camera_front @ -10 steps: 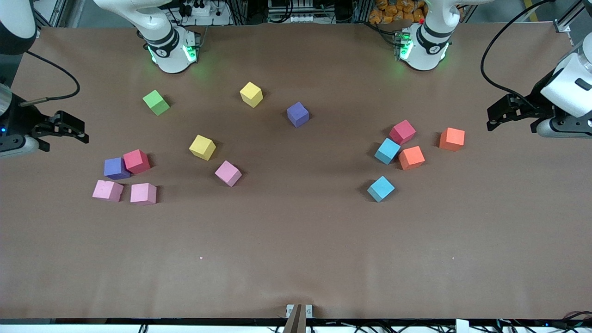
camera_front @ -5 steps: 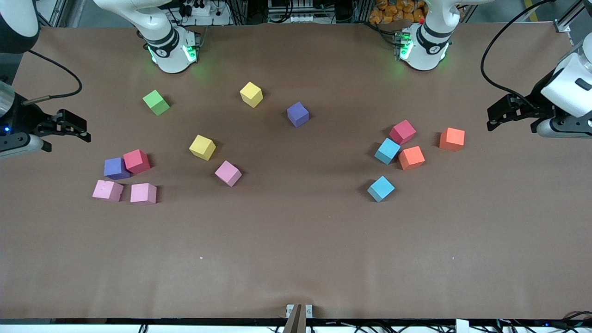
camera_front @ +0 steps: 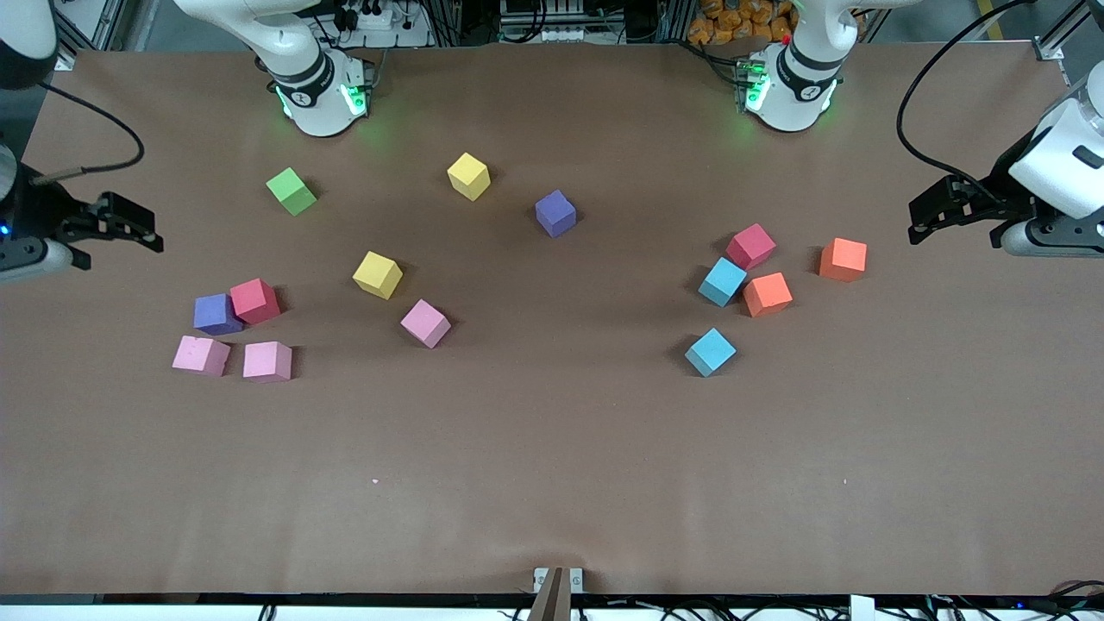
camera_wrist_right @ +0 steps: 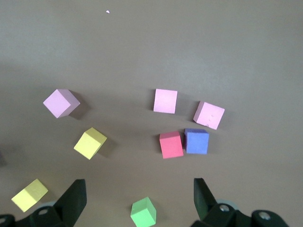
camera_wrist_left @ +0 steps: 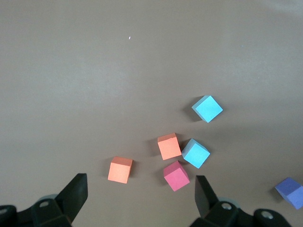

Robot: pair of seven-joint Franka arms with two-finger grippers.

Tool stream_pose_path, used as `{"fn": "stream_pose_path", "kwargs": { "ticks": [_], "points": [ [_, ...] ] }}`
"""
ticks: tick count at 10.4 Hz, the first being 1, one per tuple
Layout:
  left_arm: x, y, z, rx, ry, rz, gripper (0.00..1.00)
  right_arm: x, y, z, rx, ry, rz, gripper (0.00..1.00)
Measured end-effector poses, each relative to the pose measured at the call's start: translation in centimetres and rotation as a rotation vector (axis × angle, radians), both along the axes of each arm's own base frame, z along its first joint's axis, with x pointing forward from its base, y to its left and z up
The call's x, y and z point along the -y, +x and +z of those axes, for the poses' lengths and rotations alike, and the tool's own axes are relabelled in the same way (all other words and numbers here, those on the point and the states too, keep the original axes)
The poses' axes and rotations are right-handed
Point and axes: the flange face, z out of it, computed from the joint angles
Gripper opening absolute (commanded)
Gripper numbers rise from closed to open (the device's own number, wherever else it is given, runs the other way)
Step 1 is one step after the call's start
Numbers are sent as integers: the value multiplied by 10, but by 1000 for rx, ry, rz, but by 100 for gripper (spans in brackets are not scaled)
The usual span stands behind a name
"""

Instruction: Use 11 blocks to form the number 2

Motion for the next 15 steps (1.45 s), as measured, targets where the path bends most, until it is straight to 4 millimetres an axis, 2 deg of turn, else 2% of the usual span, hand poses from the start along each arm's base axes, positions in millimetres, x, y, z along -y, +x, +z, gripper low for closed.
{"fn": "stream_pose_path", "kwargs": {
  "ticks": [2,6,9,13,15],
  "points": [
    [0,0,0,0,0,10,100,9,-6,8,5,3,-15,100],
    [0,0,0,0,-1,17,100,8,-6,6,1,3,-12,100],
    [1,0,0,0,-1,16,100,6,-9,12,12,5,-9,100],
    [1,0,0,0,-1,15,100,16,-16,17,3,7,-25,100],
    [1,0,0,0,-1,15,100,12,-16,15,-2,7,-19,100]
  ]
}}
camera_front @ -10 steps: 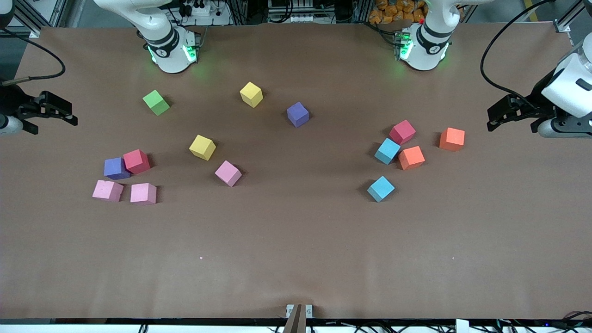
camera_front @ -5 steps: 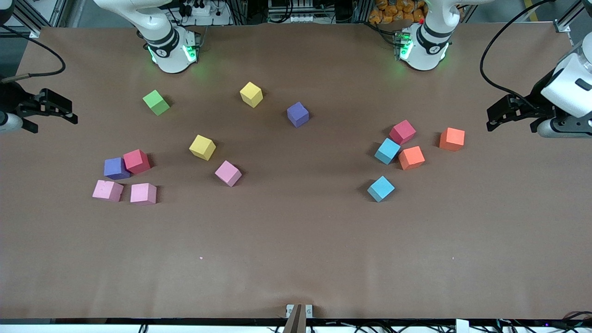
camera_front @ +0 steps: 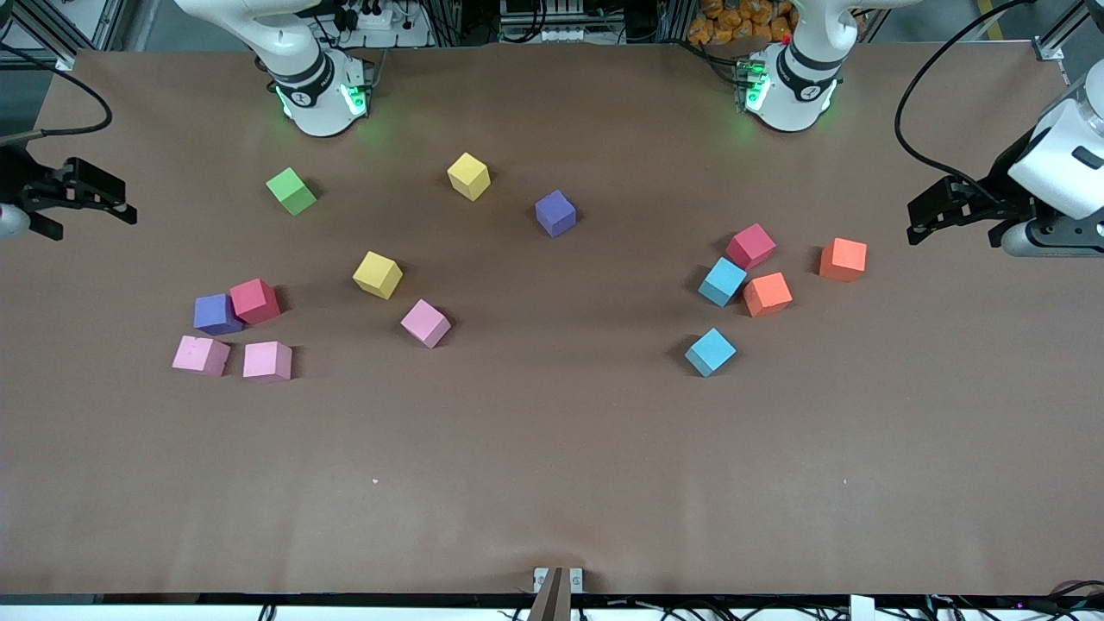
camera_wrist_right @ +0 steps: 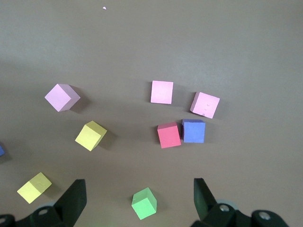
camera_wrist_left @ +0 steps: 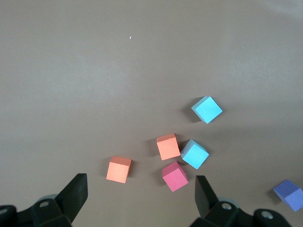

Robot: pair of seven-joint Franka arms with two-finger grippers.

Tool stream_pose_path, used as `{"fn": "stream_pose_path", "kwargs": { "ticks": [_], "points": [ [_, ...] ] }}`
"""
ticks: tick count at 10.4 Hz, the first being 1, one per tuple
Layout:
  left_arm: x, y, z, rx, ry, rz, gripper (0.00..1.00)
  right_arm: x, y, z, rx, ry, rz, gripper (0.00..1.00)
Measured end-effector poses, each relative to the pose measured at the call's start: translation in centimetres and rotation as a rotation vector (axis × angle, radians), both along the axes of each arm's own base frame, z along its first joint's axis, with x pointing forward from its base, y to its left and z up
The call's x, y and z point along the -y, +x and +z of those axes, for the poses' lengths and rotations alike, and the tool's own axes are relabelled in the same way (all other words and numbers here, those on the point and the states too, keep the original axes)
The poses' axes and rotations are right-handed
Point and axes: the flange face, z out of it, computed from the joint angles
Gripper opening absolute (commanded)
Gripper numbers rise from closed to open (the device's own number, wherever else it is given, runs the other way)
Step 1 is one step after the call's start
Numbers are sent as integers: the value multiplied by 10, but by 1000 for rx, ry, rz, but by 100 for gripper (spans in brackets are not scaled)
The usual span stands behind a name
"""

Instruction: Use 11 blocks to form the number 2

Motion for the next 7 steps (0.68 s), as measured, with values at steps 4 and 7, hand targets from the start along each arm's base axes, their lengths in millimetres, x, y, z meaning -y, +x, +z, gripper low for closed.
{"fn": "stream_pose_path", "kwargs": {
  "ticks": [4,7],
  "points": [
    [0,0,0,0,-1,27,100,-5,0,0,-1,0,10,100],
    [0,0,0,0,-1,30,100,-15,1,-1,-3,0,28,100]
  ]
}}
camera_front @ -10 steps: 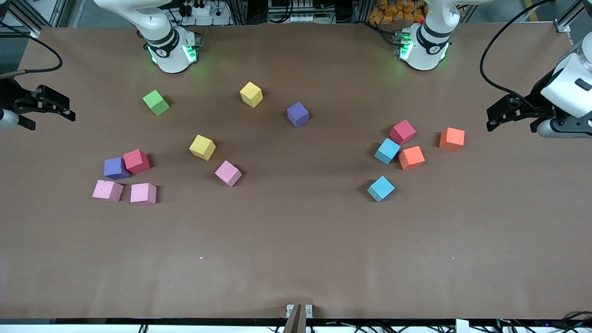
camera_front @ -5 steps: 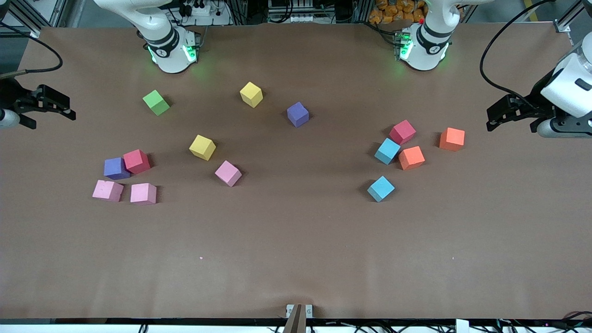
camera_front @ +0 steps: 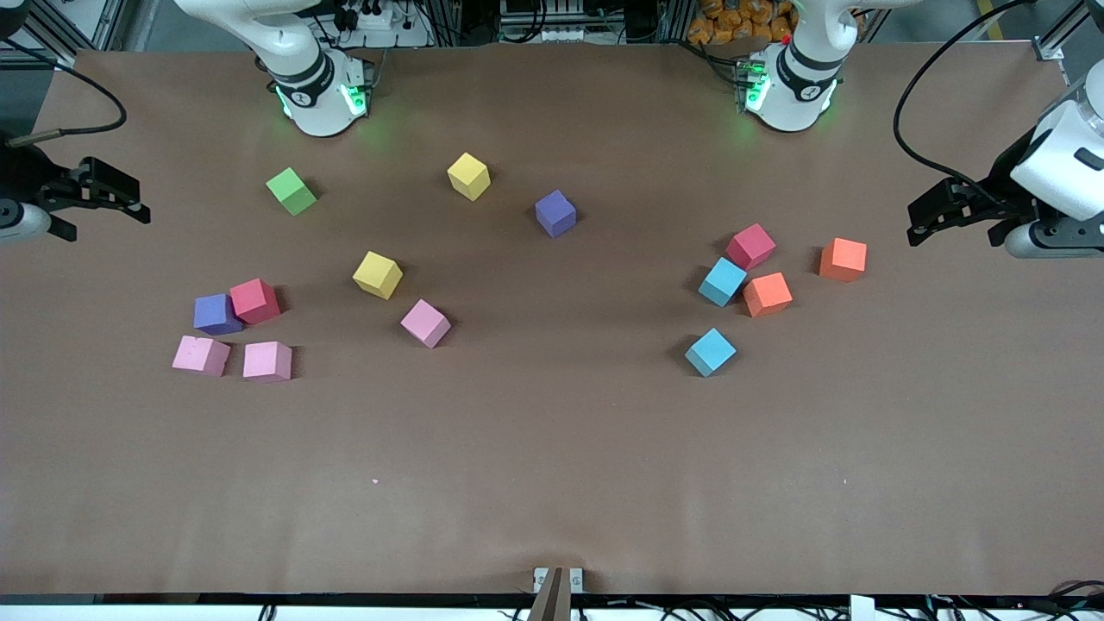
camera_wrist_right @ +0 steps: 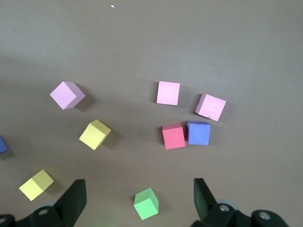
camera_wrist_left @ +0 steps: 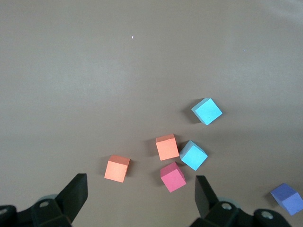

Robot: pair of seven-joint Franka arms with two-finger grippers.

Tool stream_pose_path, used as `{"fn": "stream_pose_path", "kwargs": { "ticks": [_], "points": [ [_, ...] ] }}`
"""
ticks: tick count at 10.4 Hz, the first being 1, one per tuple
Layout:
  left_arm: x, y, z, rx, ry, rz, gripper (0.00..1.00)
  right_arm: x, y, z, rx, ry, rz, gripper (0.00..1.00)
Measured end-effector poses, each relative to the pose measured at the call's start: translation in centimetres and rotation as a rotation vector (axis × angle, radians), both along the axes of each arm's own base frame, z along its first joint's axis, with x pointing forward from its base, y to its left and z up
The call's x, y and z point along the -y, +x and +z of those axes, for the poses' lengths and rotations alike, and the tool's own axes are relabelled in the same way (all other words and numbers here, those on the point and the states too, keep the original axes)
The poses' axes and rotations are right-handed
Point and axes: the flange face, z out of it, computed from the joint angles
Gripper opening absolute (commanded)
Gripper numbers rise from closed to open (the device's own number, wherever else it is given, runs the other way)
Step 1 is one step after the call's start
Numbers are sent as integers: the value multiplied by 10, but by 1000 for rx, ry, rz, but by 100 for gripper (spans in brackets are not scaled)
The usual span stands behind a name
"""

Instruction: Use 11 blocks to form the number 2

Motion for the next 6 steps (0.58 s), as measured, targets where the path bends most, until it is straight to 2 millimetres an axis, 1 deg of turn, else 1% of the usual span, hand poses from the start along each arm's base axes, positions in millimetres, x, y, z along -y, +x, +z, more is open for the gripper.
{"fn": "stream_pose_path", "kwargs": {
  "ticks": [3,5,6],
  "points": [
    [0,0,0,0,0,0,100,0,0,-7,-30,0,0,100],
    [0,0,0,-1,0,0,100,1,5,-16,-42,-3,-3,100],
    [0,0,-1,-1,0,0,100,1,8,-14,-30,-4,-3,100]
  ]
}}
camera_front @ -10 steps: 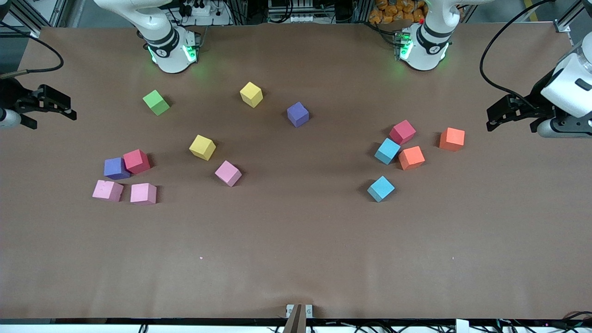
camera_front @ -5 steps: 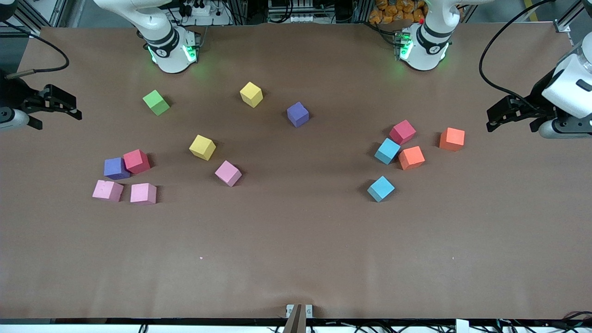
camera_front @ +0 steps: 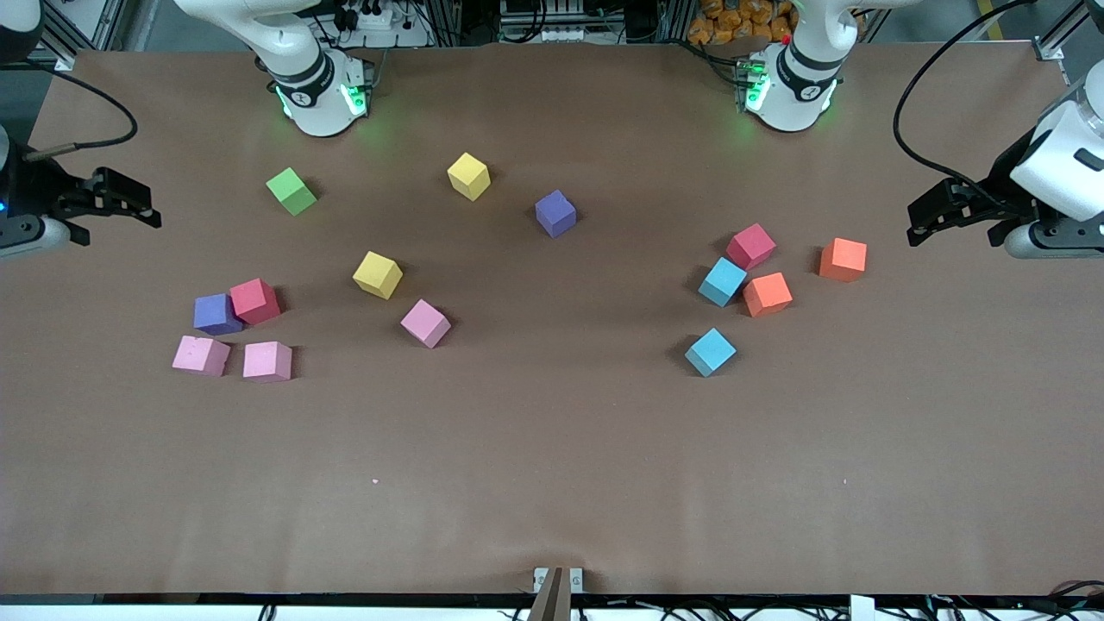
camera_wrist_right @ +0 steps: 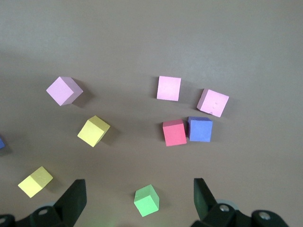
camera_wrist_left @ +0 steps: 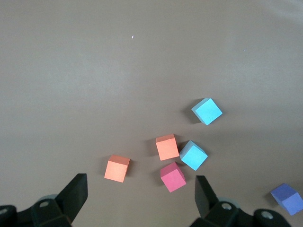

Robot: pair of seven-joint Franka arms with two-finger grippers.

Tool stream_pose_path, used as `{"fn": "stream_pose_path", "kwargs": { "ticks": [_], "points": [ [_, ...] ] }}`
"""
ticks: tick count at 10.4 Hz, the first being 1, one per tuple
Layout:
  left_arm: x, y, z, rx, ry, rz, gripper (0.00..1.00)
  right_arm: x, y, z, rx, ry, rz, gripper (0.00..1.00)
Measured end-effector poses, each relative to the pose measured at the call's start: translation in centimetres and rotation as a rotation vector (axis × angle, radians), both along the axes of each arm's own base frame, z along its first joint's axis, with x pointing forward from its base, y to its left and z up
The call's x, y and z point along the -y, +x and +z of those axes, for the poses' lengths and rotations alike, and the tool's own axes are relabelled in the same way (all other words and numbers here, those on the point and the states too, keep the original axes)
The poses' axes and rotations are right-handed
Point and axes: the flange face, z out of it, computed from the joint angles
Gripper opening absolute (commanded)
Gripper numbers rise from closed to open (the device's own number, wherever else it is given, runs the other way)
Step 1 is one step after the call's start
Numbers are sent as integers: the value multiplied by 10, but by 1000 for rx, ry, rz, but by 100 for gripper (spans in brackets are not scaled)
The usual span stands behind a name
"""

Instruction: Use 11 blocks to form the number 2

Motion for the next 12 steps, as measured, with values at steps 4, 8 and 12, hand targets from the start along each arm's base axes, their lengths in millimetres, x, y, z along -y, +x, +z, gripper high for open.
{"fn": "stream_pose_path", "kwargs": {
  "ticks": [4,8,12],
  "points": [
    [0,0,0,-1,0,0,100,-5,3,-3,-8,2,7,100],
    [0,0,0,-1,0,0,100,3,-4,5,-46,4,-4,100],
    [0,0,0,-1,0,1,100,15,-4,19,-18,3,-27,100]
  ]
}}
